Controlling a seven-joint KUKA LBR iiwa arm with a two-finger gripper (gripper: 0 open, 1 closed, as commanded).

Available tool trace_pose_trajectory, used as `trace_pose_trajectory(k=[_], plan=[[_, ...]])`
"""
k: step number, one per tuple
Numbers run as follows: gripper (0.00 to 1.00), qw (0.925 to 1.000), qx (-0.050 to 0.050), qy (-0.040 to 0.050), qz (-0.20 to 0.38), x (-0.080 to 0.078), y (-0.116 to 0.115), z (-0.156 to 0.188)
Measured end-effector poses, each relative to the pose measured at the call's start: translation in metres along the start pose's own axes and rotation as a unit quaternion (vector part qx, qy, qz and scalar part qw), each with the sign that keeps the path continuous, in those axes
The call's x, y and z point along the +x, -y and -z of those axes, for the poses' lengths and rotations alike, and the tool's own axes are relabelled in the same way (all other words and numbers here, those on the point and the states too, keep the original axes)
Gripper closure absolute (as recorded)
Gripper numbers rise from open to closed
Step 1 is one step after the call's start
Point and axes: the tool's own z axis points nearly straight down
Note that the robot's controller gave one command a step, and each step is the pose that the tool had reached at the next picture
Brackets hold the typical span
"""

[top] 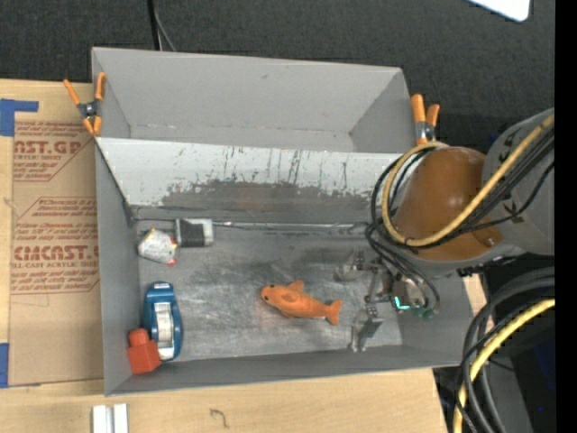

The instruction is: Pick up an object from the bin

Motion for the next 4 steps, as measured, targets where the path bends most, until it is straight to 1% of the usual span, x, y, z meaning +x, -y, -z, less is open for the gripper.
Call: trace_pose_trajectory(k=[1, 2, 3, 4], plan=[[0.00, 1.0000, 0.000, 0.0037, 0.000, -0.002, 0.000, 0.003], [1.00, 0.9999, 0.000, 0.0063, 0.013, -0.006, -0.023, -0.064], [1.00, 0.9999, 0.000, 0.0063, 0.013, -0.006, -0.023, -0.064], [1.00, 0.9997, 0.001, 0.0060, 0.025, -0.006, -0.028, 0.096]])
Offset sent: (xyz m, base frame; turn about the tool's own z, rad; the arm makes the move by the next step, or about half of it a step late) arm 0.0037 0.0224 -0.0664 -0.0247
